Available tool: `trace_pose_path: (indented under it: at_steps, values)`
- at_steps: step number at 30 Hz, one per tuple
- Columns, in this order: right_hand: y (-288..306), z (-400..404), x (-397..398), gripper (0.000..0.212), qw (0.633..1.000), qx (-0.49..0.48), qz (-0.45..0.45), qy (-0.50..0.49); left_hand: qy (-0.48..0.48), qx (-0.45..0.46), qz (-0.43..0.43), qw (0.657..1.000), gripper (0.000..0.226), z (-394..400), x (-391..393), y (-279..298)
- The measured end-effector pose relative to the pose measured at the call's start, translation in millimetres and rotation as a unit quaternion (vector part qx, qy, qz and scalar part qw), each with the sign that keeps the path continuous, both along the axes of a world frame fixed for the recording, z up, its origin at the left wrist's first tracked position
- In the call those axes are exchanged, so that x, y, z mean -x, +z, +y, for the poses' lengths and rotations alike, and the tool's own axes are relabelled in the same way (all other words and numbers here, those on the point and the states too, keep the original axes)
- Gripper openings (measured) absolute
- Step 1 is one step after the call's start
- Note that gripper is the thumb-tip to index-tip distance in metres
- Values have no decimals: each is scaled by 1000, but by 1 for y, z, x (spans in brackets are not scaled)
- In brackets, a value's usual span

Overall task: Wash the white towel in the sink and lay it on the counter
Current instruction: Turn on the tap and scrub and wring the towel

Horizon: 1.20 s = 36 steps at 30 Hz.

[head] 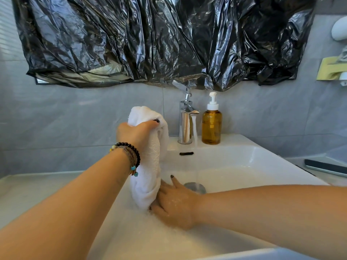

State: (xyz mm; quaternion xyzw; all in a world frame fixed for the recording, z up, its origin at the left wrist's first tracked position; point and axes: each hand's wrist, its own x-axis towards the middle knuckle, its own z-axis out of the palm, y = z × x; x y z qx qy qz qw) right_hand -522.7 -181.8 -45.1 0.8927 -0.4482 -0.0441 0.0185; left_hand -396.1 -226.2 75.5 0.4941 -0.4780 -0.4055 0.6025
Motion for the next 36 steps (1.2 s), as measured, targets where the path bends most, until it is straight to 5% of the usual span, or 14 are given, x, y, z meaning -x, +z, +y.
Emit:
trace_pose_path:
  at_steps: [6,12,14,16,18,20,22,23,26,30,32,36]
  values:
    - [13,47,74,71,995,-74,-24,55,-31,0,-26,999,31,1,7,-2]
    - [20,34,152,69,993,21,-12,-115,-72,-14,-77,994,45,4,19,-12]
    - [24,18,139,56,977,50,-114,-171,-84,-33,-85,992,42,0,24,-18]
    - [38,-3,106,33,913,50,-345,-212,-93,-55,-91,990,42,0,27,-22]
    - [56,-17,70,39,795,-21,-539,-279,-115,-70,-65,989,52,5,30,-22]
    - [69,-25,49,43,678,-146,-637,-336,-165,-98,-7,982,64,6,30,-19]
    - [75,-29,42,51,579,-250,-695,-346,-208,-95,46,973,41,10,31,-15]
    - [76,-30,41,55,560,-267,-709,-334,-223,-94,49,969,29,10,30,-15]
    - [78,-34,45,48,588,-241,-717,-286,-268,-86,12,959,4,13,34,-18]
    - [74,-32,63,20,605,-168,-729,-271,-263,-91,-14,960,10,15,42,-25]
    - [76,-32,72,25,627,-115,-722,-269,-257,-89,-30,962,16,17,44,-27]
    - [89,-30,86,53,606,-182,-720,-285,-248,-69,-24,966,30,16,48,-27]
